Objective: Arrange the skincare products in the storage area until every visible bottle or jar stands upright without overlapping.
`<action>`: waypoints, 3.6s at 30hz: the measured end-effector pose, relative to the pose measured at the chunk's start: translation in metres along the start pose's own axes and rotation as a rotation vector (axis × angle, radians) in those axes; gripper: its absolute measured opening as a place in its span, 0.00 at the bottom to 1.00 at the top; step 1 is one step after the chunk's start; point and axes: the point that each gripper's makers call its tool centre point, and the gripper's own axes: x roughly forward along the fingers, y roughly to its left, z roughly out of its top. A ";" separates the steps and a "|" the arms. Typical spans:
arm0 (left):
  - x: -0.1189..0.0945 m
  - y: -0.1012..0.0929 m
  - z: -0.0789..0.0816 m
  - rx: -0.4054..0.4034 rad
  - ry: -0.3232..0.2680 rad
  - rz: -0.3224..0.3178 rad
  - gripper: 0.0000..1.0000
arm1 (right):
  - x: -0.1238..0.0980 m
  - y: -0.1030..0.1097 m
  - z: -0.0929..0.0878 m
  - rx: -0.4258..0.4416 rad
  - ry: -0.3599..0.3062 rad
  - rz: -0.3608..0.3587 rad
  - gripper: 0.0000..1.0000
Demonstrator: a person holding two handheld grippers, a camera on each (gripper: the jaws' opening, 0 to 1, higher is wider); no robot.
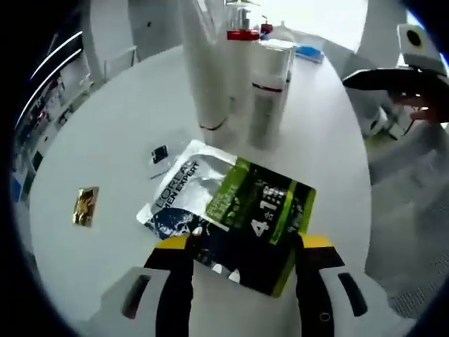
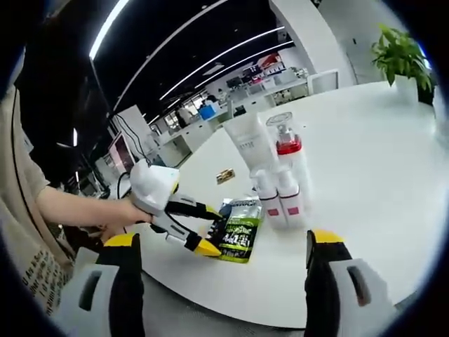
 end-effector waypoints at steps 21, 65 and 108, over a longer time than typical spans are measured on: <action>0.003 -0.001 0.003 -0.018 -0.002 0.024 0.57 | -0.001 -0.001 -0.002 0.000 0.006 -0.003 0.97; -0.100 -0.032 -0.050 -0.319 -0.118 0.171 0.78 | -0.004 0.014 -0.013 -0.146 0.055 0.039 0.96; -0.151 -0.042 -0.086 -0.496 -0.199 0.240 0.89 | -0.001 0.010 -0.018 -0.168 0.075 0.043 0.93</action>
